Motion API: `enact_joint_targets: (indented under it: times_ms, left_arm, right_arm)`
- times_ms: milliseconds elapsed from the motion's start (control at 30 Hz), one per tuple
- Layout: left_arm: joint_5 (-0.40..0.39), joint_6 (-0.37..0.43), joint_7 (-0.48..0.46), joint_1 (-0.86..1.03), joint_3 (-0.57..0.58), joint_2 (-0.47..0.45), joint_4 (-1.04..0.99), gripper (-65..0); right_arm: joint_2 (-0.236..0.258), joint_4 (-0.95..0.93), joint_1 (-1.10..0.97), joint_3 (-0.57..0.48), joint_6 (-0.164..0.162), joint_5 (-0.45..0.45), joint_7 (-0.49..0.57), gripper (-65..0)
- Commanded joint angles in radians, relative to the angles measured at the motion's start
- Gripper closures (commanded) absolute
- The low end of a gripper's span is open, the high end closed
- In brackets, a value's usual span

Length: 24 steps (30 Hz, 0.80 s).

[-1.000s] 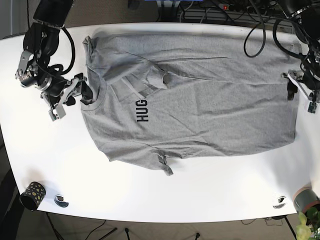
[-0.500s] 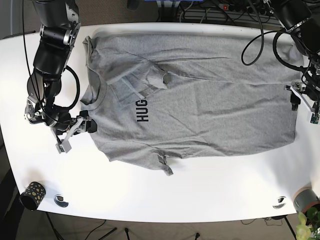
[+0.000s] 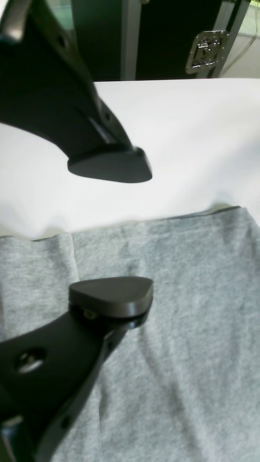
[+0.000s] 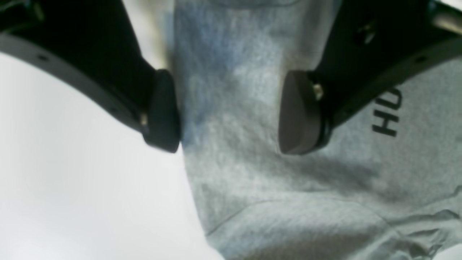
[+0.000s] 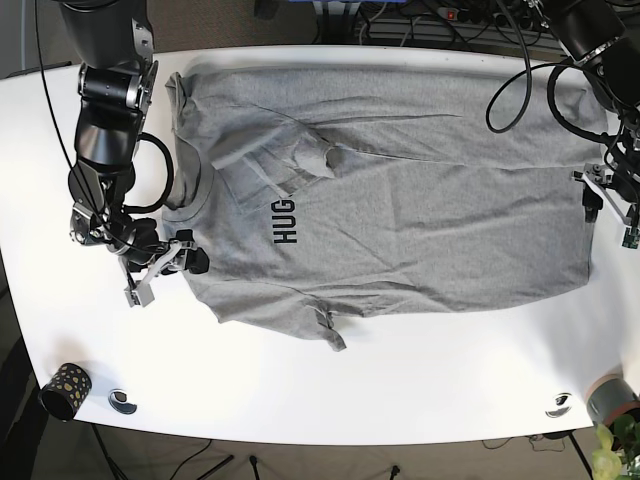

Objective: Fold the T-shirt properly
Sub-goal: 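Release both grippers and regrasp the shirt's hem corners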

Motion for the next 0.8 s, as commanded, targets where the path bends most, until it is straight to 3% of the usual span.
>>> enact_joint_targets:
  times_ms: [0,133,367,467,633,767]
  left_arm:
    - [-0.007,0.002,-0.017,-0.012,-0.004,-0.02,0.011,-38.5]
    - [-0.007,0.002,-0.017,-0.043,-0.007,-0.028,-0.058,-38.5]
    - [-0.008,0.002,-0.017,-0.167,-0.001,-0.09,-0.258,-38.9]
    - [-0.007,0.054,-0.017,-0.256,-0.001,-0.101,-0.371,-39.0]
    - [-0.007,0.151,-0.021,-0.387,0.001,-0.149,-0.595,-39.0]
    - [-0.007,0.154,-0.027,-0.48,0.011,-0.175,-0.777,-39.0]
  right_arm:
    - [-0.015,0.009,0.012,0.001,0.002,0.0,-0.006,-40.9]
    - [-0.025,0.011,0.005,0.001,0.001,-0.001,-0.006,-36.6]
    - [-0.027,0.011,0.007,0.001,-0.001,-0.001,0.0,-10.1]
    - [-0.027,0.013,0.007,0.001,0.001,-0.001,0.0,0.0]
    - [-0.027,0.013,0.007,0.001,0.001,0.0,0.0,0.0]
    - [-0.027,0.013,0.007,0.001,0.002,0.005,0.0,0.0]
